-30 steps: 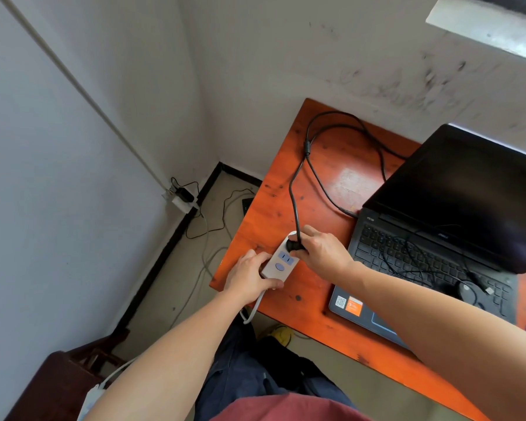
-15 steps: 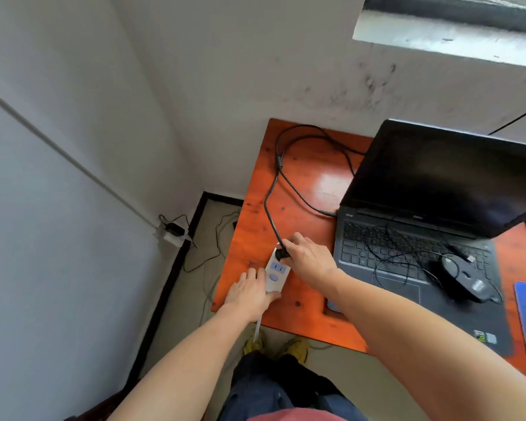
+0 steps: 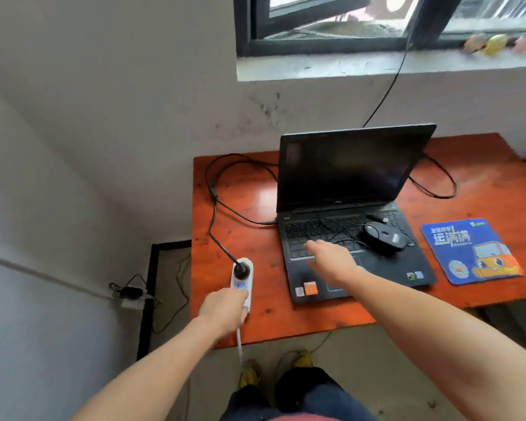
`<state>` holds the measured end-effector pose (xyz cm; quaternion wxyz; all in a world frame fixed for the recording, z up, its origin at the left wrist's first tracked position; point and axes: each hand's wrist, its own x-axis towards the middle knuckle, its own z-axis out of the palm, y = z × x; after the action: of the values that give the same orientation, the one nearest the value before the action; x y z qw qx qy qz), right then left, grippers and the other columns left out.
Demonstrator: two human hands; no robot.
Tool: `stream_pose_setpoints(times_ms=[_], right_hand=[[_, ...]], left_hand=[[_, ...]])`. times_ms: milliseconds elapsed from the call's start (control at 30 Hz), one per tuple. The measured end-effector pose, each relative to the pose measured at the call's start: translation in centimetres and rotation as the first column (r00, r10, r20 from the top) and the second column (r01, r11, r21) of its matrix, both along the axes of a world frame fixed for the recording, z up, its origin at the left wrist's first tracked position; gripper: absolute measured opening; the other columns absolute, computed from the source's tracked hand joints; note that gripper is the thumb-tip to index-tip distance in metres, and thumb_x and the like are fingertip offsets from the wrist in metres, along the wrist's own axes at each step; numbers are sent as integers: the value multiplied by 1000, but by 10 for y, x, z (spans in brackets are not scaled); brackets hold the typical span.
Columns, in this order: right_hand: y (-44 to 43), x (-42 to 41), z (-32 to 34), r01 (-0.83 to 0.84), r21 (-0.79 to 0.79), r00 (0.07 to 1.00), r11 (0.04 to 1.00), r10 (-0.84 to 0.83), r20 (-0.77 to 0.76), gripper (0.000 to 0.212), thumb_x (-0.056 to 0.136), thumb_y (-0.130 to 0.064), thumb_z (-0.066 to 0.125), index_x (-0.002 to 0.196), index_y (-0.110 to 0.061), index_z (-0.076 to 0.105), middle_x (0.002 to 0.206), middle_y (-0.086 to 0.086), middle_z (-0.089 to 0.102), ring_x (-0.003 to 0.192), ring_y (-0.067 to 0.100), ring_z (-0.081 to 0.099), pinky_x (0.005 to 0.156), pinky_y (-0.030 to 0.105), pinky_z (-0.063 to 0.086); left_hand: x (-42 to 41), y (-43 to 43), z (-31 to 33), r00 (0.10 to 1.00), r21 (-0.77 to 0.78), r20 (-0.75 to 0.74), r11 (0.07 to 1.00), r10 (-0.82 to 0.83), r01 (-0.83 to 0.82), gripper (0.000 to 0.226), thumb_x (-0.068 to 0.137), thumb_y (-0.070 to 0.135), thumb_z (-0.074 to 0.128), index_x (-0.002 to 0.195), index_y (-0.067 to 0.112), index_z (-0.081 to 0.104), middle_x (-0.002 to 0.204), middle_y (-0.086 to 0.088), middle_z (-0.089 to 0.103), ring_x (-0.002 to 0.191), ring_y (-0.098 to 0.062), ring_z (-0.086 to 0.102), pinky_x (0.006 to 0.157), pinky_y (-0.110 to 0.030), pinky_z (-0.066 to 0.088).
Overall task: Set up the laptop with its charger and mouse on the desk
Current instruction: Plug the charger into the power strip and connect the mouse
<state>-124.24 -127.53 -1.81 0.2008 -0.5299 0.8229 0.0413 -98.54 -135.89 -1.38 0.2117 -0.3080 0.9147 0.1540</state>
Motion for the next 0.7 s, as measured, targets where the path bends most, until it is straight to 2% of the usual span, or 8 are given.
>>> stream_pose_setpoints(times_ms=[233,400,500,567,633,700], right_hand=[[81,-77,16,263,-70,962,962,-267,-53,35,94,-30,48,129,-23,53,123,3,61,109,29,60,82,35,47],[113,-130,14,424,-139,903,895,-430,-15,29,92,-29,52,120,-21,58,120,4,63,107,31,60,82,37,48],[117,-164,11,406,-118,911,906,-412,-23,37,90,-28,54,126,-21,54,122,4,57,113,28,54,83,37,47],[117,-195,3,341,-72,939,937,-343,-15,47,86,-31,56,131,-23,48,125,3,52,118,25,48,85,38,48],[111,-210,-4,250,-28,968,968,-250,20,60,82,-34,61,138,-25,40,131,1,48,123,24,44,87,39,50],[104,-220,-11,162,-6,984,987,-161,78,71,79,-35,64,143,-25,34,137,0,45,127,24,42,91,40,49]], left_hand=[[-95,7,16,984,17,-128,991,-126,130,30,95,34,44,116,16,55,119,-6,60,111,-29,57,87,-38,46],[-167,18,14,986,112,-160,992,-36,55,34,93,34,47,123,21,54,122,-4,57,114,-27,55,88,-36,46],[-208,23,10,974,171,-214,984,77,-41,41,92,33,51,132,22,46,124,-4,51,117,-26,52,94,-36,44],[-248,29,5,953,223,-233,964,195,-142,53,91,30,54,141,23,37,132,-3,47,124,-24,47,100,-38,41],[-274,32,3,934,256,-232,943,273,-212,65,90,27,57,147,25,28,140,-2,43,128,-23,41,102,-39,40],[-294,36,-5,932,284,-174,922,319,-262,69,88,26,60,148,30,27,139,-3,46,127,-25,42,103,-39,40]])
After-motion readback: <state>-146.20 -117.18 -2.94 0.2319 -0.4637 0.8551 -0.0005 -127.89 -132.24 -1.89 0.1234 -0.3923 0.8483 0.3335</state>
